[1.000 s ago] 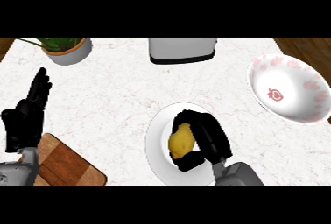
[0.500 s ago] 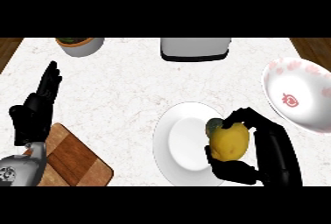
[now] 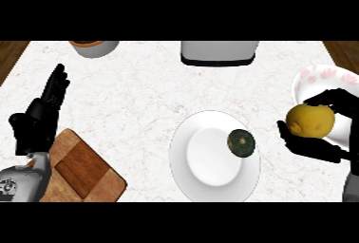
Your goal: Pick the lemon from the plate and place it in the bowl
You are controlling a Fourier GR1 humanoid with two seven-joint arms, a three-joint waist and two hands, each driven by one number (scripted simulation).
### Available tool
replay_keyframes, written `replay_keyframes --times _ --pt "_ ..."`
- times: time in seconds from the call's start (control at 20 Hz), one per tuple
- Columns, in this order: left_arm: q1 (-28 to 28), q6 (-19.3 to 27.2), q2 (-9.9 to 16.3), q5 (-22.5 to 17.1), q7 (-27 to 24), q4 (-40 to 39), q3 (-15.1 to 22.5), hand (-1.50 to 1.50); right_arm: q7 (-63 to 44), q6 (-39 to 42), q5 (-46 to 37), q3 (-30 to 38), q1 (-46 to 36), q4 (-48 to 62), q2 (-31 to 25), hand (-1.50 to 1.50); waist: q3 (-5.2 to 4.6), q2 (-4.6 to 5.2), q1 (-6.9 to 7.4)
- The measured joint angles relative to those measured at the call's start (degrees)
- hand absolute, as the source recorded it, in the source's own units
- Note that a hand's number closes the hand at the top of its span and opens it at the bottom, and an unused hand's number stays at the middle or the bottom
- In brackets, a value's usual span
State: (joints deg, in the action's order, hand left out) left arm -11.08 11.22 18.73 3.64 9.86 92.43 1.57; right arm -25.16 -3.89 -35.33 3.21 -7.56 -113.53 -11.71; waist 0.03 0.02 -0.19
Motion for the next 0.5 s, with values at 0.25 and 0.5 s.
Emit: replay_keyframes --times 0.25,0.5 --pt "-1.4 0.0 -0.9 0.7 0.6 -0.4 0.0 0.0 9.4 -2.8 2.7 8.9 -5.0 13.1 -5.1 1.5 0.02 0.15 0.46" --pt "-1.7 0.3 -1.9 1.9 -0.1 -1.2 0.5 0.0 18.6 -7.4 -0.7 13.2 -6.9 26.7 -10.0 1.5 0.04 0.34 0.87"
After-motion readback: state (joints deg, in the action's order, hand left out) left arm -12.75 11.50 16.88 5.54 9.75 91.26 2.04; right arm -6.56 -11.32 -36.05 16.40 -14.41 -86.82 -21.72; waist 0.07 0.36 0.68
